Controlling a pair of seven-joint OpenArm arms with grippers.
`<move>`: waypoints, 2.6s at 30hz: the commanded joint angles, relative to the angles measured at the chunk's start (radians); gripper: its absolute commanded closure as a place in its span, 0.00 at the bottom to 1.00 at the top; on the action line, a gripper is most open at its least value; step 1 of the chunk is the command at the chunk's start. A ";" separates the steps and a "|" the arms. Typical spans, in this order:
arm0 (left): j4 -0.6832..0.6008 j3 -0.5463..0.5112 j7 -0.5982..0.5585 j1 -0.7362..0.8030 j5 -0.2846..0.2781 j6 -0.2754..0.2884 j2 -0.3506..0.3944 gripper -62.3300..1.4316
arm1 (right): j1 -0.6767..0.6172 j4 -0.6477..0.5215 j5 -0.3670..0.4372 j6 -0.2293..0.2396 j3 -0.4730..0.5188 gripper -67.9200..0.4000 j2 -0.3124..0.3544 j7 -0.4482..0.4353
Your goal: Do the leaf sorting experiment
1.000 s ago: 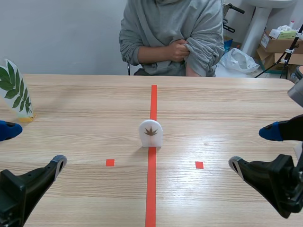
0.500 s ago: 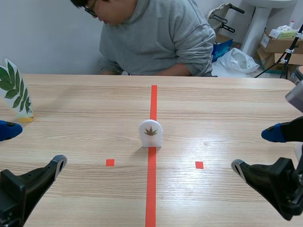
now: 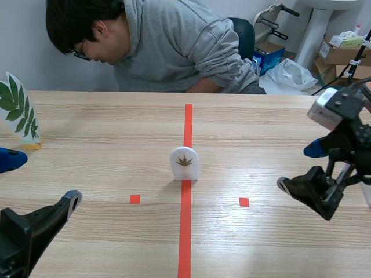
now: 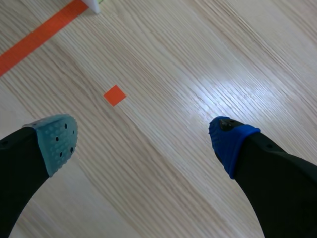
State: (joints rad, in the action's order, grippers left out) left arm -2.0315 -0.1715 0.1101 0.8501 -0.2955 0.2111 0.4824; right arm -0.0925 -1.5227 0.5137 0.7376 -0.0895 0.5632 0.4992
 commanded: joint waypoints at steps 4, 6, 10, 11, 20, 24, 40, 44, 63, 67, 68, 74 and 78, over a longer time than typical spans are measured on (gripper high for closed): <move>-0.011 0.003 -0.007 -0.003 -0.003 0.002 -0.003 0.06 | 0.243 0.159 -0.014 0.008 -0.172 0.20 -0.011 -0.033; -0.011 0.003 -0.007 -0.003 -0.003 0.002 -0.003 0.06 | 0.329 0.233 -0.050 0.008 -0.247 0.20 -0.041 -0.043; -0.011 0.003 -0.006 -0.003 -0.003 0.002 -0.003 0.06 | 0.466 0.353 -0.107 0.008 -0.383 0.20 -0.116 -0.069; -0.011 0.003 -0.006 -0.003 -0.003 0.002 -0.003 0.06 | 0.492 0.379 -0.129 0.008 -0.416 0.20 -0.138 -0.079; -0.011 0.003 -0.004 -0.003 -0.003 0.002 -0.003 0.06 | 0.616 0.582 -0.283 0.008 -0.590 0.20 -0.319 -0.183; -0.011 0.003 -0.004 -0.003 -0.003 0.002 -0.003 0.06 | 0.622 0.649 -0.332 0.008 -0.600 0.20 -0.374 -0.229; -0.011 0.003 -0.004 -0.003 -0.004 0.002 -0.003 0.06 | 0.621 0.673 -0.406 0.008 -0.600 0.38 -0.397 -0.332; -0.011 0.003 -0.004 -0.003 -0.004 0.002 -0.003 0.06 | 0.621 0.673 -0.406 0.008 -0.600 0.50 -0.397 -0.348; -0.011 0.003 -0.004 -0.003 -0.004 0.002 -0.003 0.06 | 0.621 0.664 -0.400 0.003 -0.597 0.96 -0.386 -0.356; -0.011 0.003 -0.004 -0.003 -0.004 0.002 -0.003 0.06 | 0.614 0.614 -0.323 -0.049 -0.577 0.96 -0.353 -0.280; -0.011 0.003 -0.004 -0.003 -0.004 0.002 -0.003 0.06 | 0.607 0.589 -0.290 -0.074 -0.567 0.96 -0.337 -0.261; -0.011 0.003 -0.005 -0.003 -0.004 0.002 -0.003 0.06 | 0.504 0.381 -0.153 -0.198 -0.450 0.97 -0.203 -0.183; -0.011 0.003 -0.004 -0.003 -0.004 0.002 -0.003 0.06 | 0.390 0.262 -0.116 -0.293 -0.317 0.97 -0.138 -0.130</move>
State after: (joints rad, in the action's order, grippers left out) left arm -2.0315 -0.1715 0.1169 0.8501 -0.2955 0.2111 0.4824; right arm 0.3080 -1.2640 0.3939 0.4545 -0.4225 0.4206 0.3721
